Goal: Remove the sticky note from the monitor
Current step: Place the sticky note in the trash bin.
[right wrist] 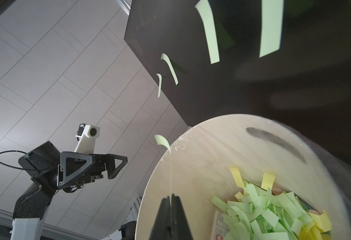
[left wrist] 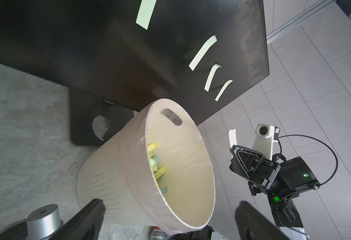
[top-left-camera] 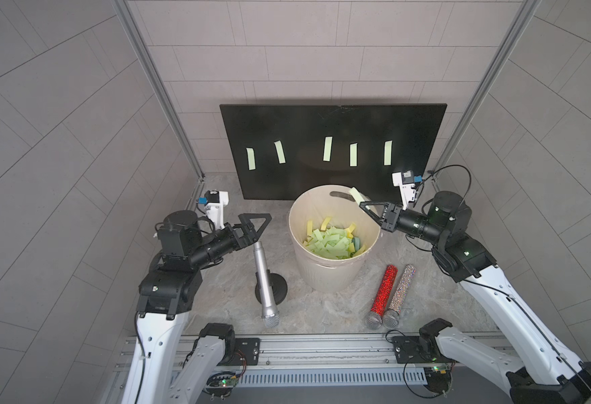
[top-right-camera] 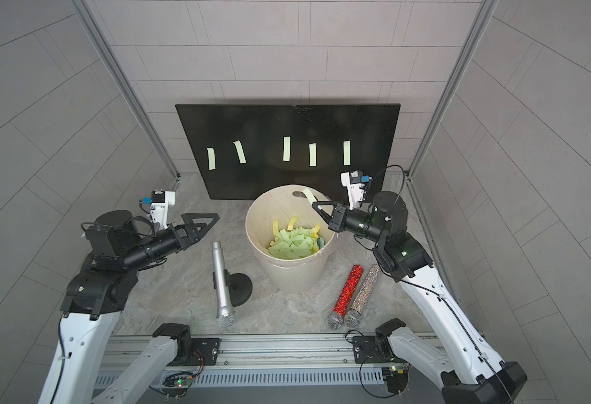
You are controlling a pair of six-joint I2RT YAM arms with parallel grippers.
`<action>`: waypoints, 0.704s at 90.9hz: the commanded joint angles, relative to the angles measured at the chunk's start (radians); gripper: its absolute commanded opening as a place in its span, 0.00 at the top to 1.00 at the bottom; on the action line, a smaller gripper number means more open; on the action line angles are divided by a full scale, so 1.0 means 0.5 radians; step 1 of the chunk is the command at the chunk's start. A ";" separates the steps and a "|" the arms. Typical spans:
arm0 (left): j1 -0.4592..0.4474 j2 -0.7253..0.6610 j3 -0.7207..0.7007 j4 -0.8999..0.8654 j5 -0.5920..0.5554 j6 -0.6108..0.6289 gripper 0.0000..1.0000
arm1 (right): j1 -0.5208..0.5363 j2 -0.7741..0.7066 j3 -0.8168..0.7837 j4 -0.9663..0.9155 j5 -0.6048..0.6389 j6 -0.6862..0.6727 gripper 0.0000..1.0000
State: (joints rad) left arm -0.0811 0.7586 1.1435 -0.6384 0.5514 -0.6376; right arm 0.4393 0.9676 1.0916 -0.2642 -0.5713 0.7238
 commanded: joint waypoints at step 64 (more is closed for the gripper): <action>-0.010 -0.017 -0.029 0.028 0.001 0.007 0.00 | 0.608 0.371 0.251 -0.564 0.675 -0.538 0.77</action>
State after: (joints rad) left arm -0.0811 0.7574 1.1431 -0.6365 0.5514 -0.6384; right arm 0.7341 1.1492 1.1889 -0.5091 -0.2710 0.4831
